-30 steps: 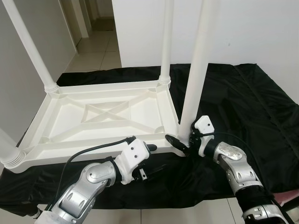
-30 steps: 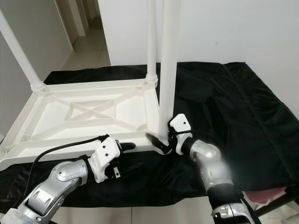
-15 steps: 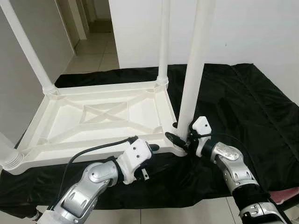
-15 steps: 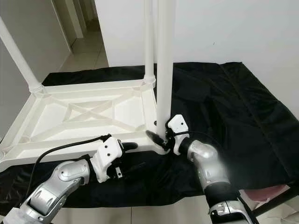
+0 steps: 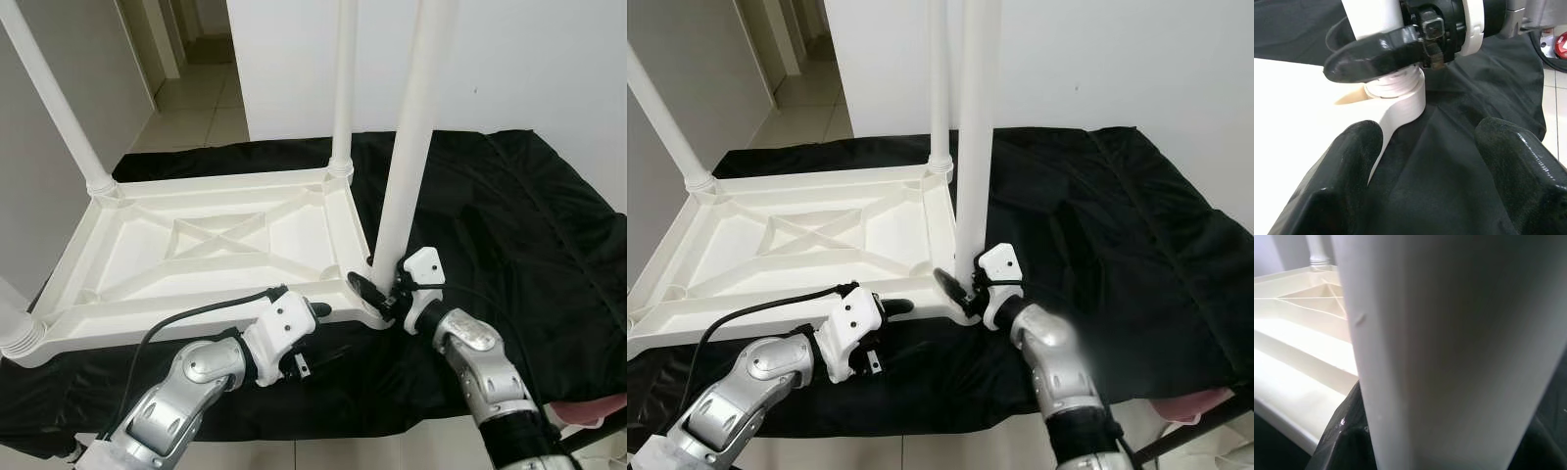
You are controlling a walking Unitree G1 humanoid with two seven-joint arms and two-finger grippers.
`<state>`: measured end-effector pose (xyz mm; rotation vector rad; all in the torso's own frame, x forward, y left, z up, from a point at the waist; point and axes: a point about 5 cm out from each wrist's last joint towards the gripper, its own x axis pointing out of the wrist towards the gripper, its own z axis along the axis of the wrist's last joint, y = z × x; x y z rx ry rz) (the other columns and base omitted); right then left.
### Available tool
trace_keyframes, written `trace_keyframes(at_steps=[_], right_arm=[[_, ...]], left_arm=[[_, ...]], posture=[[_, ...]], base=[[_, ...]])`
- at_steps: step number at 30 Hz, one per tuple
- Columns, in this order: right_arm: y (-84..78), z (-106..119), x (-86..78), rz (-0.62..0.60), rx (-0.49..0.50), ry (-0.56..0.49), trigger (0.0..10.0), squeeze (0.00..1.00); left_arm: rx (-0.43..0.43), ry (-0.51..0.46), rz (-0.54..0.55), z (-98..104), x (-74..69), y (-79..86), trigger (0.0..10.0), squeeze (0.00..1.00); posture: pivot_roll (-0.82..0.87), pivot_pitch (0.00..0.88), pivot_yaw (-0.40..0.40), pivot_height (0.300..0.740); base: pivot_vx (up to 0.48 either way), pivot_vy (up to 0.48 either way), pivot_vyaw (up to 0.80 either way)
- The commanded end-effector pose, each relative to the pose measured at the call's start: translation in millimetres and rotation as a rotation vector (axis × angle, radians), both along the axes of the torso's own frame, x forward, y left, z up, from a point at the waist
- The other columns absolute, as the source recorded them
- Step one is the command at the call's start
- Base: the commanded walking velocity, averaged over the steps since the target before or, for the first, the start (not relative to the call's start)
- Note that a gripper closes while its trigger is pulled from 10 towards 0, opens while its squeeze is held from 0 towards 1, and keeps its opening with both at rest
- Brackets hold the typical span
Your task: Building children table
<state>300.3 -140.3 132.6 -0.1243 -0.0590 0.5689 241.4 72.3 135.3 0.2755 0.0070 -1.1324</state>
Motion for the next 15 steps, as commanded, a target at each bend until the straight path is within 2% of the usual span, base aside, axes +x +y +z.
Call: trace_keyframes(at_steps=[1,4,8,15], right_arm=[[-0.3,-2,-1.2,-0.048,-0.006,0.023,10.0,0.0],[7.0,-3,-10.4,-0.099,0.034,0.035,10.0,0.0],[7.9,-4,-13.6,-0.221,0.074,0.068,10.0,0.0],[10.6,-10,-19.3,-0.333,0.075,0.104,10.0,0.0]], left_arm=[[0.024,0.022,-0.05,-3,-3.7,1.0,10.0,0.0],[0.022,0.023,-0.042,-3,-3.7,2.0,10.0,0.0],[0.024,0.022,-0.043,-3,-2.7,1.9,10.0,0.0],[0.024,0.024,-0.048,-4,-2.5,0.8,10.0,0.0]], posture=[[-0.04,0.052,0.075,0.74],[-0.04,0.051,0.075,0.74],[-0.06,0.055,0.081,0.74],[-0.06,0.057,0.078,0.74]], base=[[0.0,0.0,0.0],[0.0,0.0,0.0],[0.0,0.0,0.0],[0.0,0.0,0.0]])
